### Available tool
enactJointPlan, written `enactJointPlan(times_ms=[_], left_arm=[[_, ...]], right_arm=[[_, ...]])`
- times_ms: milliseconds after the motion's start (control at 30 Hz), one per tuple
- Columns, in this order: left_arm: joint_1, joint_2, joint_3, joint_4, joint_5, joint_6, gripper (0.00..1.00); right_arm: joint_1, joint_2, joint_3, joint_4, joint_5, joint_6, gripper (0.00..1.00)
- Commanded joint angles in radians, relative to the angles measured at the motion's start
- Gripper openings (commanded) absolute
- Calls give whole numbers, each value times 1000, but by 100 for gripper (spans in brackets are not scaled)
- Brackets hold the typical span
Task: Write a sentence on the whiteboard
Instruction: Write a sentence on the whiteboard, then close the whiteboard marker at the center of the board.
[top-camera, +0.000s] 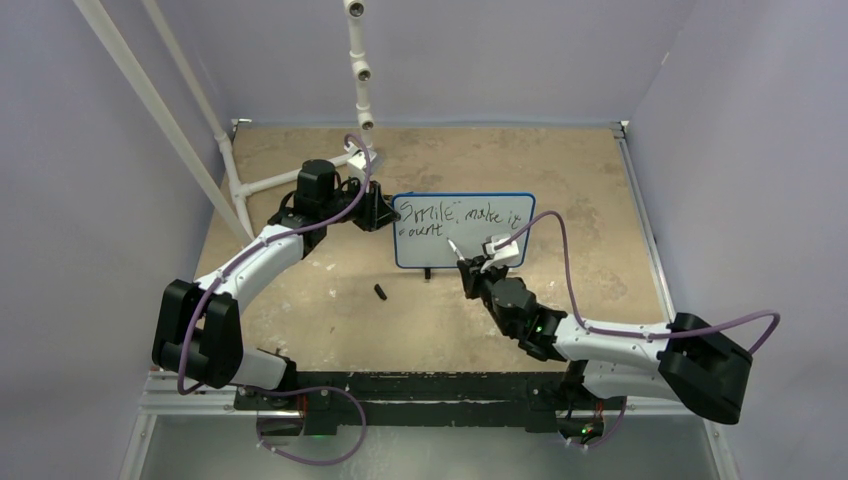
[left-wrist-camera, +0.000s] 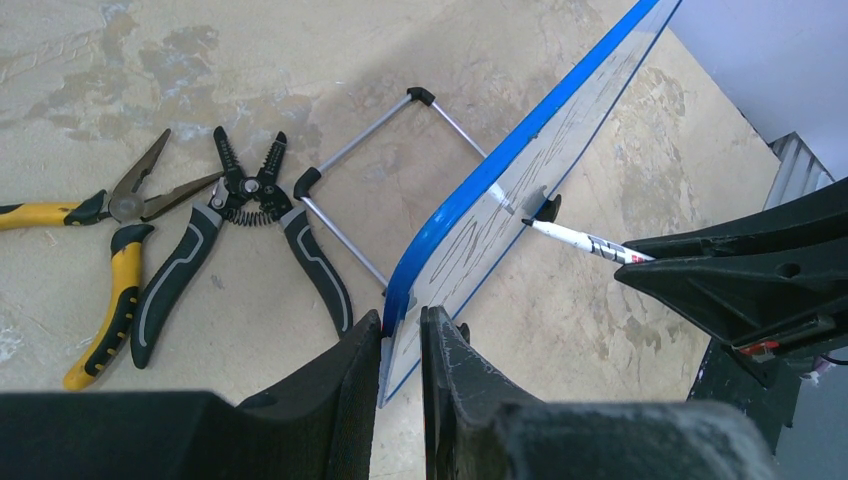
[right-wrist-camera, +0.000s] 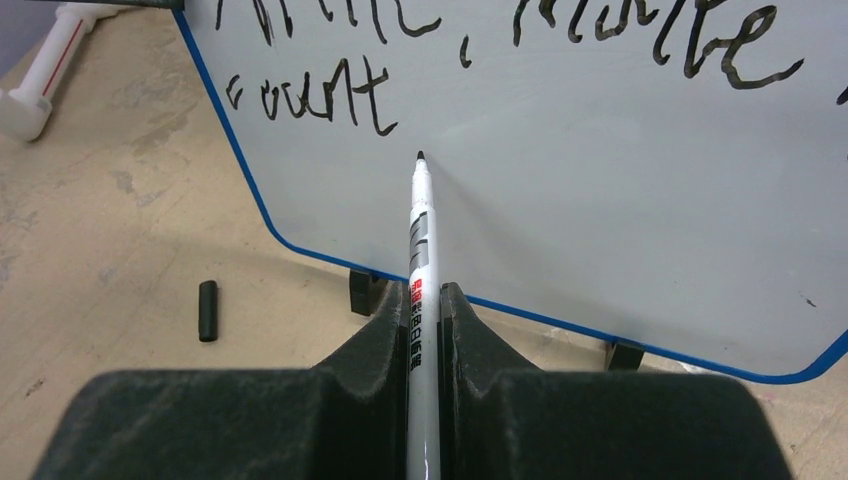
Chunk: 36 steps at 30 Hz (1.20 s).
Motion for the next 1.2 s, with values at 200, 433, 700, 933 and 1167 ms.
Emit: enactJointPlan(times_ms=[200, 433, 700, 933, 1167], left_arm=[[-8, -34, -7, 32, -2, -8, 20], [-8, -34, -7, 32, -2, -9, 20], [-9, -58, -20, 39, -18, -15, 20], [-25, -196, -128, 50, -198, -101, 24], [-82, -400, -335, -126, -539, -372, 25]], right_arm=[[0, 25, 46, -21, 63, 28, 0], [0, 28, 48, -12, 67, 17, 0], [0, -118, -43, 109, -80, -64, 0], [0, -248, -88, 145, -131, -107, 0], [0, -371, -106, 125, -137, -110, 0]])
